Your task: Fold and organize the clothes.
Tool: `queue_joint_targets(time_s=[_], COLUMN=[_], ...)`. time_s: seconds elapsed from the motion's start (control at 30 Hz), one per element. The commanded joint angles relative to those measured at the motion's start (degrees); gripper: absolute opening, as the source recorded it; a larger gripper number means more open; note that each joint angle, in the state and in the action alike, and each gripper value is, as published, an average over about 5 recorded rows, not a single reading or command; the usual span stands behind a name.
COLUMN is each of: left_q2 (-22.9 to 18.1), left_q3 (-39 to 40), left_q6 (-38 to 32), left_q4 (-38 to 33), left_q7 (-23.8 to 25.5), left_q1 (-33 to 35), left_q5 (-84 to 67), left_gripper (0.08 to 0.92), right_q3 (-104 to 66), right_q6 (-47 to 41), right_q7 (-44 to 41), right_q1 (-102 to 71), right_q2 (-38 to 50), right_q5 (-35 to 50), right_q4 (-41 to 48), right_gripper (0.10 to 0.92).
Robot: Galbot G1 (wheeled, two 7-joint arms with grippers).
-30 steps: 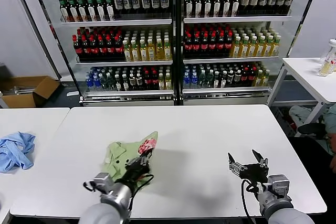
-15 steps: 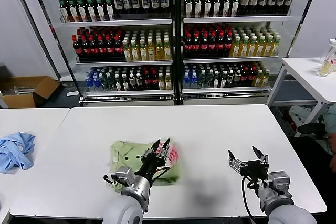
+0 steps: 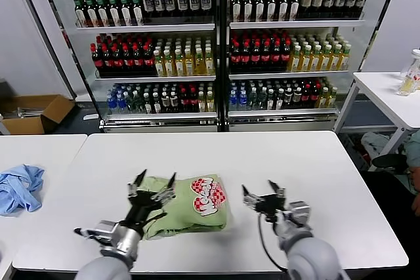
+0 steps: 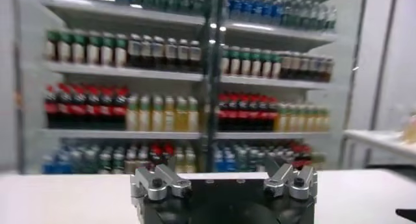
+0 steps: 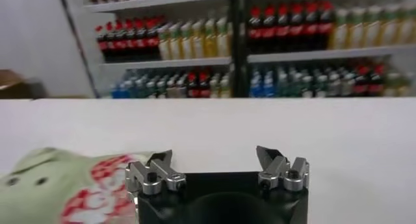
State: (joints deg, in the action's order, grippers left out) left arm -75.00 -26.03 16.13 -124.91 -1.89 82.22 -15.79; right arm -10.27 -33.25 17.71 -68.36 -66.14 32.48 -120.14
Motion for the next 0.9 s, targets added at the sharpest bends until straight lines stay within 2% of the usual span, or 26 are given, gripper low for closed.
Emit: queue_joint_targets(time_s=[0.03,0.2,0.47,0.57,0.9], left_q2=[3.69,2.69,2.41,2.37,1.79], left_q3=[-11.18,-10.78,-10.29,-10.03,-9.8], left_q6=[-3.82,-3.83,-3.59,-3.46,-3.54], left_q4=[-1.98,-1.56,-0.87,-0.71,-0.4], left_q7=[2.19,2.11,2.12,2.15,2.23], left_q1=[6.56,6.58,6.2,5.96,6.1], left_q5=[4.68,5.86,6.51,6.73,7.69], left_gripper=[0.817,0.822,0.823,0.823,0.823], right_q3=[16.9,16.1,15.09,14.8,13.7], right_q6=[-0.06,-0.07,-0.11,-0.07,0.14], right_q7=[3.04,4.59,5.51,5.02,2.49], right_q1=[13.7,13.16,11.43,11.25,10.86], right_q2=[-5.13,-5.51,-4.69,-4.77,-5.39], right_q5=[3.39,4.36,9.31,9.69,10.19], right_q4=[16.18,18.34,16.51,16.42,16.14], right_gripper=[0.823,0.823,0.817,0.765,0.473])
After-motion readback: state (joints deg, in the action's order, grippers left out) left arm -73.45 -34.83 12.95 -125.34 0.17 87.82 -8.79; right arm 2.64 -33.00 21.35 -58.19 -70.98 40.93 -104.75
